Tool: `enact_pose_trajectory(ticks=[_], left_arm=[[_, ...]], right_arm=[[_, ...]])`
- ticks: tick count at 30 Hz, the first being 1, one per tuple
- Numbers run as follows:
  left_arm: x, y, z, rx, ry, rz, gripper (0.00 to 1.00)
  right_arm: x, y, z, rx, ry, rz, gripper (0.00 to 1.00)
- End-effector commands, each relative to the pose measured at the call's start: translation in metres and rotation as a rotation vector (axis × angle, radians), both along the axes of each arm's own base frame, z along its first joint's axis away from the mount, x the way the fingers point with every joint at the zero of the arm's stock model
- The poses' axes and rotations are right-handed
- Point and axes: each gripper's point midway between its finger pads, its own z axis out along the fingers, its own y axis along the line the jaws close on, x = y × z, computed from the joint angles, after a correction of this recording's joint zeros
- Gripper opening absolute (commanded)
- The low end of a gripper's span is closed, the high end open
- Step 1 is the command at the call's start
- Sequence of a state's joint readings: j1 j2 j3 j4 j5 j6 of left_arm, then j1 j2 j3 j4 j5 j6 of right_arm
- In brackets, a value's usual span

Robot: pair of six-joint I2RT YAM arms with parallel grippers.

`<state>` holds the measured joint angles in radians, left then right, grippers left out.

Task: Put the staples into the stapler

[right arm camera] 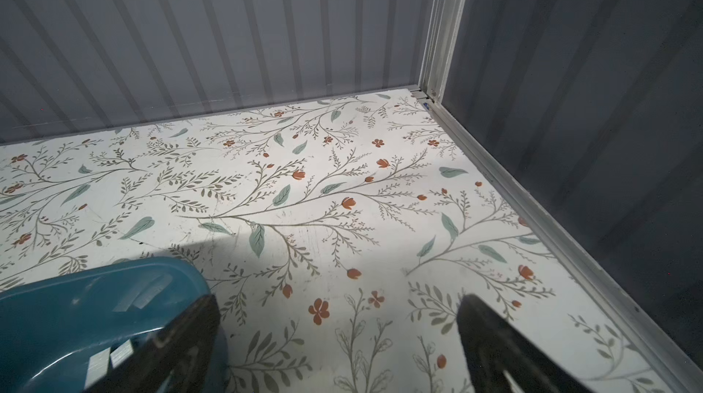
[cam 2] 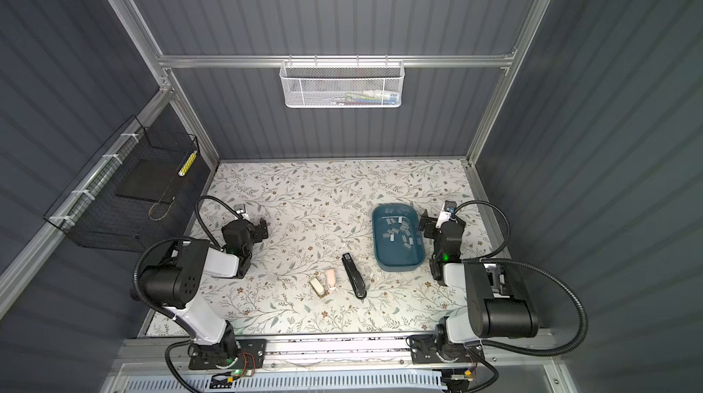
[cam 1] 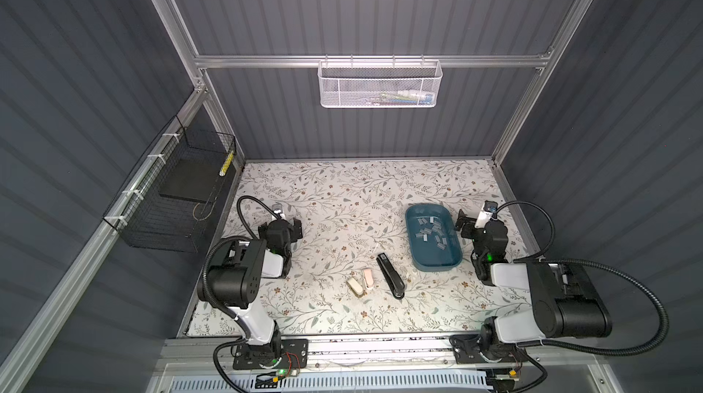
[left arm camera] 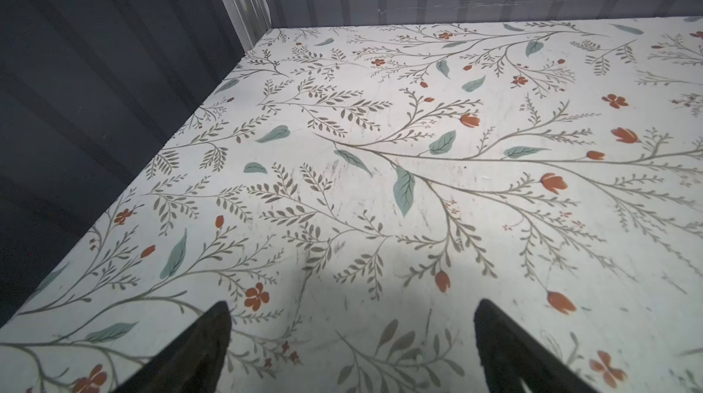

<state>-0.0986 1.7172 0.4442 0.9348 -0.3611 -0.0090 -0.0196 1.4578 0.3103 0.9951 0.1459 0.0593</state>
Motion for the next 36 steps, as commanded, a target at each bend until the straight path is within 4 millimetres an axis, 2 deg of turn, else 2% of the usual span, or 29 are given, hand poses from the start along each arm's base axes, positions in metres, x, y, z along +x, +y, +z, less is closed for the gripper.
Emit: enact_pose_trajectory(ticks=[1,23,27,32,36], left_arm=[[0.005,-0.002,0.006,-0.014,-0.021,-0.006,1.0],[0.005,-0.003,0.006,-0.014,-0.019,-0.007,1.0],[0.005,-0.003,0.006,-0.014,-0.02,-0.007,1.0],[0.005,-0.003,0.006,-0.014,-0.02,-0.005,1.0],[0.005,-0.003,0.008,-0.01,-0.028,-0.011,1.0]], right_arm=[[0.0,-0.001,0.003,-0.007,-0.013,-0.005,0.99],[0.0,-0.001,0.002,-0.008,-0.013,-0.006,0.99],[-0.002,0.002,0.008,-0.016,-0.03,0.011,0.99],[-0.024,-0.009,0.034,-0.007,-0.091,-0.07,0.99],[-0.044,-0.024,0.043,0.07,-0.108,-0.18,0.99]])
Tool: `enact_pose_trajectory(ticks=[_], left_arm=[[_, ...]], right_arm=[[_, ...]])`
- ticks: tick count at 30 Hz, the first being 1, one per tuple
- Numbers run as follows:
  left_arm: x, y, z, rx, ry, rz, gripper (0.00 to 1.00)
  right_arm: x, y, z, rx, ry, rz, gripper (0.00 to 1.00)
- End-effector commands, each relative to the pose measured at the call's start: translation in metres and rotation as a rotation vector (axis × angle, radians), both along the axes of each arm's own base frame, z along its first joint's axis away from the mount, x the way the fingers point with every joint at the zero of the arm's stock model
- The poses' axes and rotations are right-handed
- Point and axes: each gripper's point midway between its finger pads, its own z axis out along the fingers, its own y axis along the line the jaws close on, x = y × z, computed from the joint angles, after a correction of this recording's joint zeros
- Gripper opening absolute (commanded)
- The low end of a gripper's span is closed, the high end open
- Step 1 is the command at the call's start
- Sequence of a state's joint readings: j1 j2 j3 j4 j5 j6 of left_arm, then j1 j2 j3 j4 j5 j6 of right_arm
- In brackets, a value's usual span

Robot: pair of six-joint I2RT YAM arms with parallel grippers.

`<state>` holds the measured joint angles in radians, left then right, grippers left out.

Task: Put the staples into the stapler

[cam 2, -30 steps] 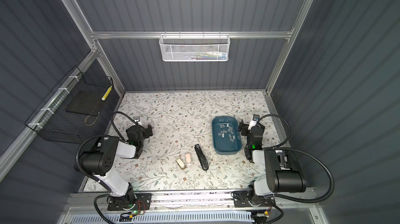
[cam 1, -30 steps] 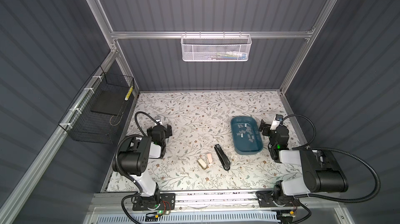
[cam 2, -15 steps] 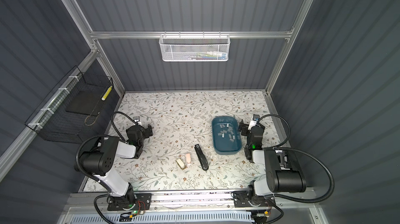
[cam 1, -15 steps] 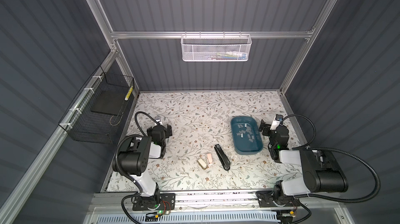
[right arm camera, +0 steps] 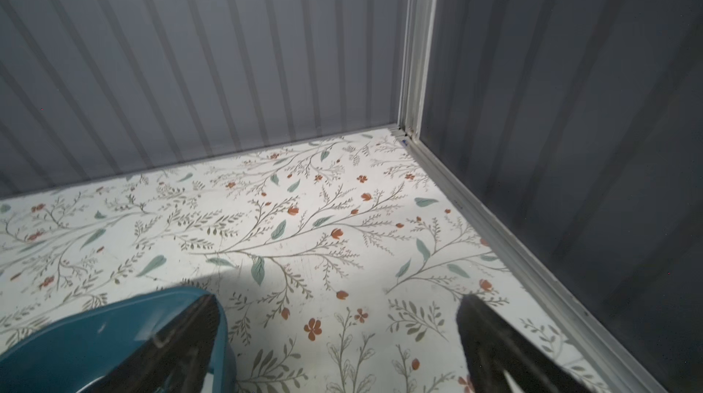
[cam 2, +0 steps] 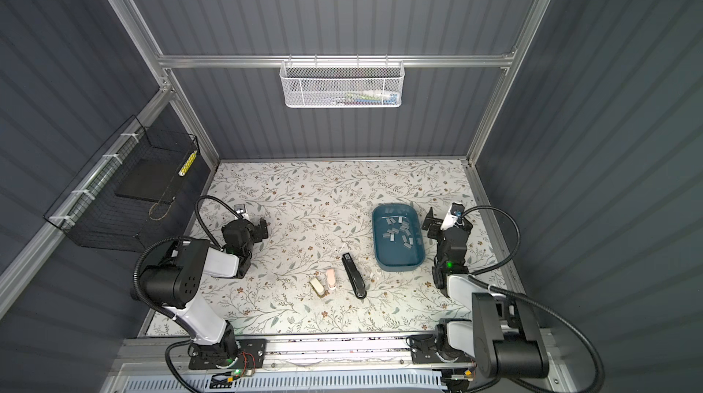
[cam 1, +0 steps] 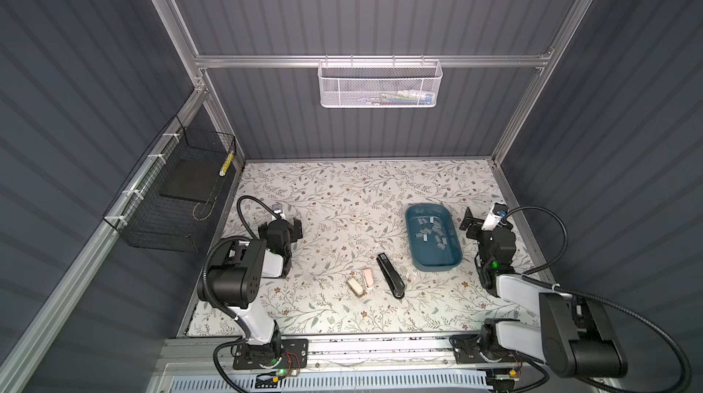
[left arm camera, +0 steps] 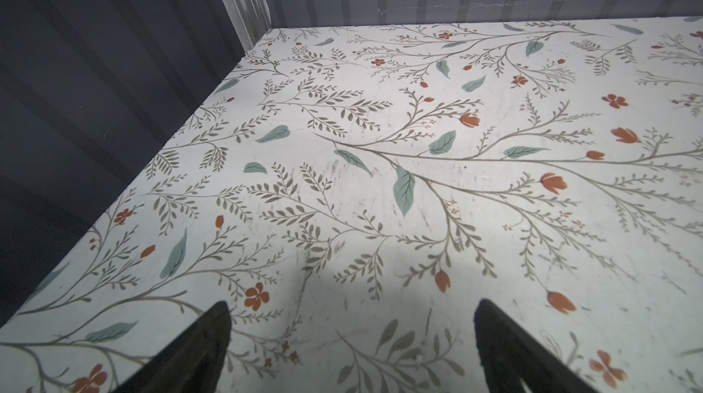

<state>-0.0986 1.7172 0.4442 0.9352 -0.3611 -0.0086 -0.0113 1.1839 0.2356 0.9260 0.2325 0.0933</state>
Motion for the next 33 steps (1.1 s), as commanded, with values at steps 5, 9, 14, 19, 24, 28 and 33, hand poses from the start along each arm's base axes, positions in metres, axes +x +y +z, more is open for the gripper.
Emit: enact_pose_trajectory(ticks=[5,9,14,19,24,28,33], left_arm=[[0.003,-0.018,0.027,0.026,-0.014,-0.063,1.0],[-0.006,-0.019,0.049,-0.04,0.035,-0.015,1.0],[-0.015,-0.053,0.096,-0.248,0.163,-0.122,1.0],[-0.018,-0.077,0.128,-0.423,0.222,-0.179,1.0],[-0.006,-0.107,0.158,-0.646,0.214,-0.277,1.0],[-0.017,-0.113,0.129,-0.678,0.175,-0.323,1.0],[-0.019,-0.102,0.129,-0.582,0.172,-0.327,1.0]], right_arm=[[-0.022,-0.006,0.004,0.201,0.102,-0.084,0.99],[-0.017,0.005,0.0,0.272,0.151,-0.035,0.99],[-0.023,-0.014,-0.024,0.445,0.194,-0.215,0.99],[-0.017,0.002,-0.024,0.453,0.226,-0.105,0.99],[-0.026,-0.001,-0.021,0.457,0.174,-0.112,0.99],[-0.029,0.004,-0.017,0.452,0.144,-0.072,0.99],[-0.035,0.009,-0.013,0.451,0.096,-0.032,0.99]])
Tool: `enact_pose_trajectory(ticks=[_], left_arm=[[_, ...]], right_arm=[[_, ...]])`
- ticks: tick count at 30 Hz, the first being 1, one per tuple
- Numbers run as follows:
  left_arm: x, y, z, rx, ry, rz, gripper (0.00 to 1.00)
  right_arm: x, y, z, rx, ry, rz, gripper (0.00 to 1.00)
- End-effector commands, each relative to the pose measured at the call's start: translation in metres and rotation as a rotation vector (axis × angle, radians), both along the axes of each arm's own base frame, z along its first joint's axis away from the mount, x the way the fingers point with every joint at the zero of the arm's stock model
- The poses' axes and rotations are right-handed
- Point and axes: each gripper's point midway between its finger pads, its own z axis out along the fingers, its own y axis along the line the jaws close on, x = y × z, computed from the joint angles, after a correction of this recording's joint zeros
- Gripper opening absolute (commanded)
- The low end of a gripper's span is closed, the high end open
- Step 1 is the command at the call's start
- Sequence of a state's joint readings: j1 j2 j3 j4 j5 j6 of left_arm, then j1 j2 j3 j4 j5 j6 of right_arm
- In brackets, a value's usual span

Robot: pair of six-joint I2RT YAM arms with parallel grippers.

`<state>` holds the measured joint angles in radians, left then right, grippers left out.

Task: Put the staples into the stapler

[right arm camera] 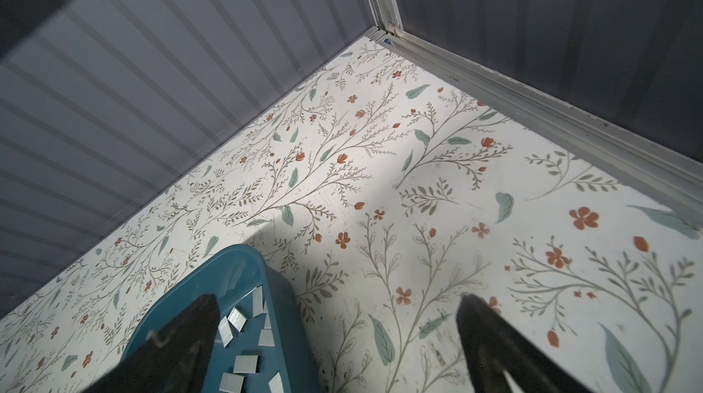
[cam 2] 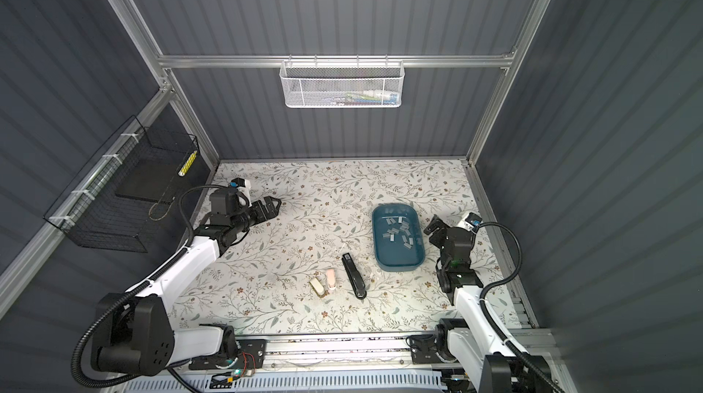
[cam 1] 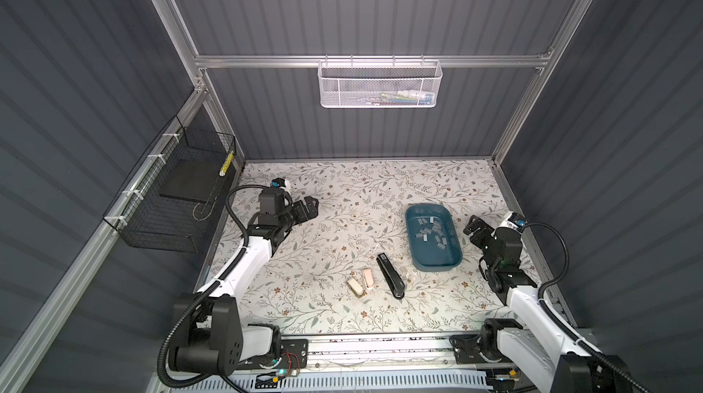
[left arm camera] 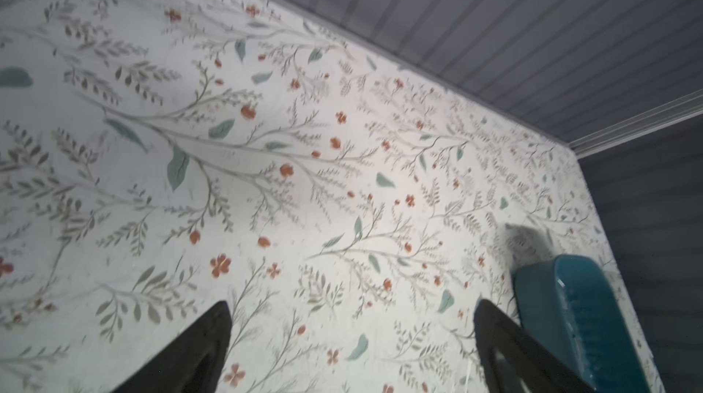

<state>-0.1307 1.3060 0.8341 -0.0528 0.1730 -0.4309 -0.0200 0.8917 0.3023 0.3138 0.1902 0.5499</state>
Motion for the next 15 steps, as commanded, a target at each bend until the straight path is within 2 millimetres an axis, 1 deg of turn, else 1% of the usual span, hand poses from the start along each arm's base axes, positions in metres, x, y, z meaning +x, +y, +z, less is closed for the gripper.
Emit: enact_pose_trajectory(ticks=[1,4,8,10,13,15], left_arm=[[0.0,0.005,0.017,0.028,-0.089,-0.004,1.0],[-0.006,0.023,0.017,0.068,-0.122,0.083,1.0],[-0.014,0.032,0.028,0.078,-0.176,0.128,1.0],[-0.017,0.041,0.031,0.115,-0.185,0.167,1.0],[-0.022,0.057,0.029,0.124,-0.191,0.265,1.0],[-0.027,0.066,0.028,0.114,-0.182,0.325,1.0]], right_arm=[[-0.002,0.007,0.01,0.003,-0.073,0.045,0.99],[-0.007,0.01,0.012,0.004,-0.106,0.063,0.99],[-0.011,0.016,0.014,0.005,-0.14,0.094,0.99],[-0.012,0.017,0.014,0.01,-0.148,0.103,0.99],[-0.013,0.022,0.015,0.014,-0.159,0.131,0.99],[-0.014,0.022,0.015,0.016,-0.166,0.13,0.99]])
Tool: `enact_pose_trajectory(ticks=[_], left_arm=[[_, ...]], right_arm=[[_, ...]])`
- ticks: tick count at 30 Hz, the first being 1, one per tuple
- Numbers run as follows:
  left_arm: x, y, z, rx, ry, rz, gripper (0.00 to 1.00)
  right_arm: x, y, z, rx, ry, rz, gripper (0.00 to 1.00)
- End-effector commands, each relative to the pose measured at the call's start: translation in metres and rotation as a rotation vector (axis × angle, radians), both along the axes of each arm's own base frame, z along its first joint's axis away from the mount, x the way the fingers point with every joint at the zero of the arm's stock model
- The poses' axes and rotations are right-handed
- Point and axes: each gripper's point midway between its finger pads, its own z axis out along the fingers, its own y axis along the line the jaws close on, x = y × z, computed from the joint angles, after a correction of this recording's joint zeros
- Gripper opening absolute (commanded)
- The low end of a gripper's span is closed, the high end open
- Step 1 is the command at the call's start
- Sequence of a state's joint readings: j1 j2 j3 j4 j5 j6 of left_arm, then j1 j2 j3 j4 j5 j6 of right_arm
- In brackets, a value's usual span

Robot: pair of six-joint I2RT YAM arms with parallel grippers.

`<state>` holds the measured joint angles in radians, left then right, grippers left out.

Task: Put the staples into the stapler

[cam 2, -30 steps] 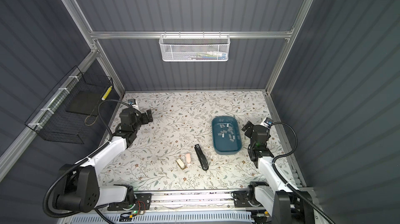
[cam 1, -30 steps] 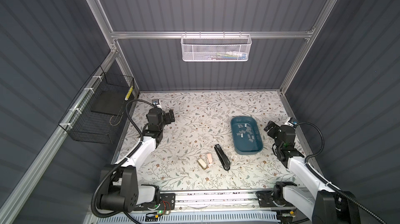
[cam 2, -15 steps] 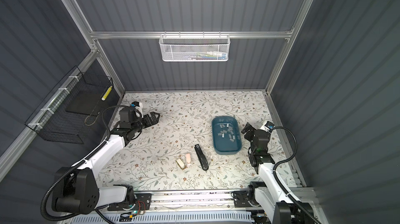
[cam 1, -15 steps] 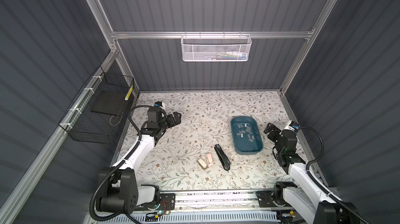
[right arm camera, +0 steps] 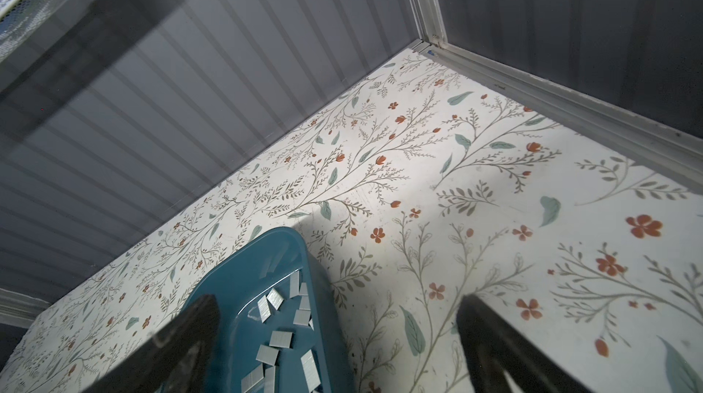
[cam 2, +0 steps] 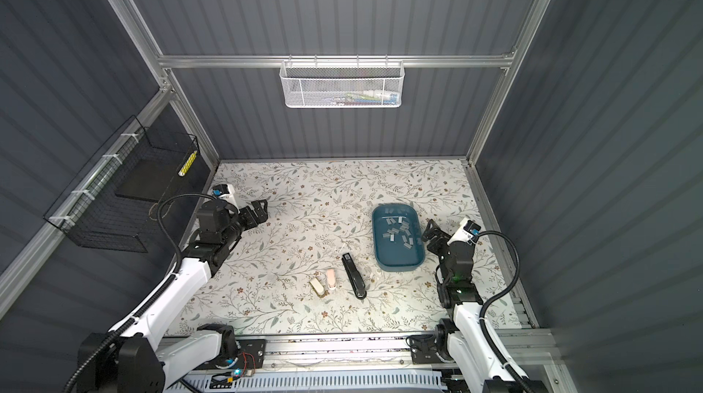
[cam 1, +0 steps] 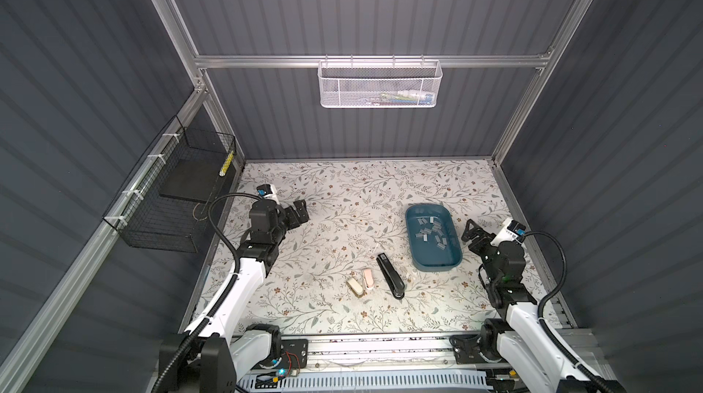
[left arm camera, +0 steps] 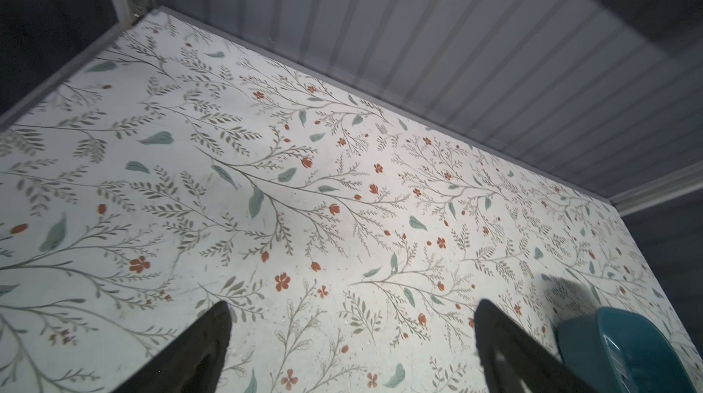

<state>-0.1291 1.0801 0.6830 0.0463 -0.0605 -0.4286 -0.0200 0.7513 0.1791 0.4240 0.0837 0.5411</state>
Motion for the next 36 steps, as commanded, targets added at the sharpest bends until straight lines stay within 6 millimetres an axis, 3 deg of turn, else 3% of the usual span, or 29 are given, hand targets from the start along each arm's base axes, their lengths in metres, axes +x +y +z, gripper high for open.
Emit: enact_pose_trajectory(ticks=[1,4,11,14,17,20,22,25,27,31,33,36], left_arm=[[-0.007,0.022,-0.001,-0.007,-0.005,0.122,1.0],[-0.01,0.003,0.015,-0.022,-0.071,0.005,1.0],[-0.01,-0.023,0.029,-0.009,-0.127,-0.164,0.99],[-0.008,-0.043,0.044,-0.027,-0.167,-0.27,0.91],[-0.015,-0.068,0.084,0.013,-0.303,-0.386,0.8],[-0.023,-0.09,0.144,0.116,-0.455,-0.432,0.75],[-0.026,-0.105,0.173,0.158,-0.533,-0.505,0.76],[-0.029,-0.135,0.199,0.272,-0.605,-0.716,0.76],[-0.028,-0.153,0.197,0.364,-0.588,-0.868,0.74],[-0.027,-0.177,0.164,0.453,-0.486,-1.141,0.66],[-0.031,-0.189,0.157,0.488,-0.491,-1.253,0.59],[-0.034,-0.212,0.136,0.561,-0.504,-1.361,0.57]], right_arm=[[-0.001,0.003,0.007,-0.003,-0.045,0.023,0.99],[-0.001,0.001,0.005,0.004,-0.038,0.007,0.99],[-0.001,0.023,0.005,0.015,-0.054,0.136,0.99],[-0.004,0.027,0.004,0.026,-0.063,0.153,0.99],[-0.004,0.03,0.002,0.038,-0.05,0.17,0.99],[0.0,0.031,0.0,0.042,-0.029,0.174,0.99],[0.002,0.033,-0.002,0.042,-0.016,0.186,0.99],[0.002,0.033,-0.002,0.042,-0.018,0.184,0.99],[-0.001,0.031,-0.001,0.041,-0.029,0.177,0.99],[-0.003,0.027,0.0,0.041,-0.04,0.153,0.99],[-0.002,0.027,-0.001,0.044,-0.037,0.153,0.99],[-0.001,0.028,-0.002,0.045,-0.027,0.154,0.99]])
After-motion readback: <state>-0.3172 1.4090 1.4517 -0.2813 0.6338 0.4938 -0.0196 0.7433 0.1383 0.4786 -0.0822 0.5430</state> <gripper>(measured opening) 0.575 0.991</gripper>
